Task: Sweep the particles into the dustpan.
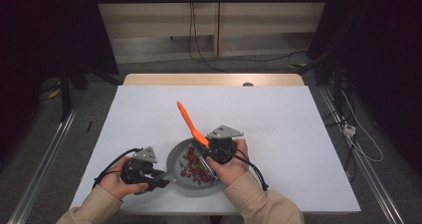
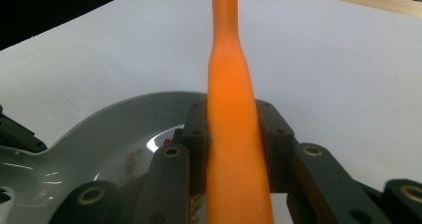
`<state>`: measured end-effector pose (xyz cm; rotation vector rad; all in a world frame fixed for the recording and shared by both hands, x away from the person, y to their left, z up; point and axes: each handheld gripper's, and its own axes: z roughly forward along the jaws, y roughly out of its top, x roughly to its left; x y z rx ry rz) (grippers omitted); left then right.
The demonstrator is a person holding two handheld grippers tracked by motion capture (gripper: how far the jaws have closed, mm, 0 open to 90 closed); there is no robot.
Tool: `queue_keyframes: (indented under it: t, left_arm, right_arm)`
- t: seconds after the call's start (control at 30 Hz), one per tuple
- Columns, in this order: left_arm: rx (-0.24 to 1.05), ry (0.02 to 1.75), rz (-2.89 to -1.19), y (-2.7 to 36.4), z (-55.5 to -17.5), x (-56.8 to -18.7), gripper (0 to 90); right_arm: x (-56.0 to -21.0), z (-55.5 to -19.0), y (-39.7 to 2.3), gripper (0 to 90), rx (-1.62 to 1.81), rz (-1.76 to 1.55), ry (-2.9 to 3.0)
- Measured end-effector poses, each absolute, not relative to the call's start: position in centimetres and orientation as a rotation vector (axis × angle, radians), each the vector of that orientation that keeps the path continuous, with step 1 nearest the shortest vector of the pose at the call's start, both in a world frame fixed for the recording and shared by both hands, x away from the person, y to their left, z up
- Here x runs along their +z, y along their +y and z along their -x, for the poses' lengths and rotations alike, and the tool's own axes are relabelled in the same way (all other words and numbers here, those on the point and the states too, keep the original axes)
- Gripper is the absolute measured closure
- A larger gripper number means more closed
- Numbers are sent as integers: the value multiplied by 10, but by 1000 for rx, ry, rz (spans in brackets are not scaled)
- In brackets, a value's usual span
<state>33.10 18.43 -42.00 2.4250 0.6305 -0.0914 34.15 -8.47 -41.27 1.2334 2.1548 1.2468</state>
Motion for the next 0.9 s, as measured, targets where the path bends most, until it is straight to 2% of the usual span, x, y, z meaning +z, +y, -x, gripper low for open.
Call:
queue_keyframes:
  t: [0.33, 0.5, 0.9]
  left_arm:
    - [-89, 639, -2431, 189, -333, -419, 628]
    - [-93, 650, -2428, 189, -334, -419, 627]
    - [-99, 643, -2432, 189, -335, -420, 627]
  right_arm:
    - [-414, -372, -119, 711, 1143, -1258, 2073]
    - [-431, -385, -112, 711, 1048, -1206, 2103]
    - [-420, -352, -74, 710, 1237, -1156, 2233]
